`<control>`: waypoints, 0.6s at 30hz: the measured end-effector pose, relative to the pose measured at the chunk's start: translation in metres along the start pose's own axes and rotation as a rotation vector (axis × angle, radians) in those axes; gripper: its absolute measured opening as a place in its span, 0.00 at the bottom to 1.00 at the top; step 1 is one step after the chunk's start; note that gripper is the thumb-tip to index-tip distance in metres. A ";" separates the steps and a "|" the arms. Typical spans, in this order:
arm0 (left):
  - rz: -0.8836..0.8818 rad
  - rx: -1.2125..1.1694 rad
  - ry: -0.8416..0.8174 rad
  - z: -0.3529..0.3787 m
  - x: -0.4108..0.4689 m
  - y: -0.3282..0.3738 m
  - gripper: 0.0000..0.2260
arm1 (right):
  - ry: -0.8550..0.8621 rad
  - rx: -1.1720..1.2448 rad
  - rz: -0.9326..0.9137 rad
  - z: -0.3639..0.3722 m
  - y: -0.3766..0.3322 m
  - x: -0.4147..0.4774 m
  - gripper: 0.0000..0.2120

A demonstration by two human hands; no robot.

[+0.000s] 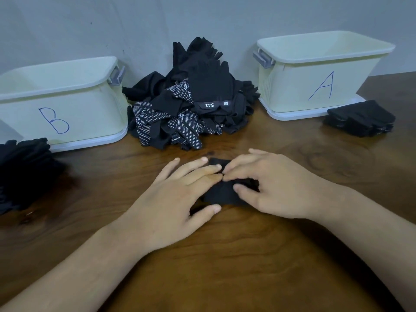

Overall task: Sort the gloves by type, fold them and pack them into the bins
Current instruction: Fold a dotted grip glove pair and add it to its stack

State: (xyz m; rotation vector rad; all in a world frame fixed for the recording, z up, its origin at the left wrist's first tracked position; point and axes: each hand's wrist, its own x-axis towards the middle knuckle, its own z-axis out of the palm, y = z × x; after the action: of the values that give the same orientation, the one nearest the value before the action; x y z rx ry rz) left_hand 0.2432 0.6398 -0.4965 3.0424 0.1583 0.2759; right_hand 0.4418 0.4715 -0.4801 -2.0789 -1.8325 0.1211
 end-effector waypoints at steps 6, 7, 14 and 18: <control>0.140 0.067 0.213 0.001 0.011 -0.002 0.14 | -0.033 -0.062 0.001 0.004 -0.004 0.002 0.26; 0.133 0.063 0.231 0.002 0.012 0.001 0.13 | 0.000 -0.056 -0.004 0.005 -0.003 0.003 0.21; -0.220 -0.284 0.339 -0.002 0.021 0.026 0.06 | 0.140 0.198 0.054 -0.009 0.000 0.000 0.05; -0.439 -0.621 0.480 -0.010 0.034 0.041 0.03 | 0.209 0.635 0.183 -0.016 0.004 -0.001 0.04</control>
State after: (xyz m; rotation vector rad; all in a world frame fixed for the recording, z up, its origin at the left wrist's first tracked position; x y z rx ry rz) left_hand 0.2782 0.6041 -0.4766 2.2117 0.6238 0.8274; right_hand 0.4504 0.4669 -0.4664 -1.7174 -1.2597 0.4502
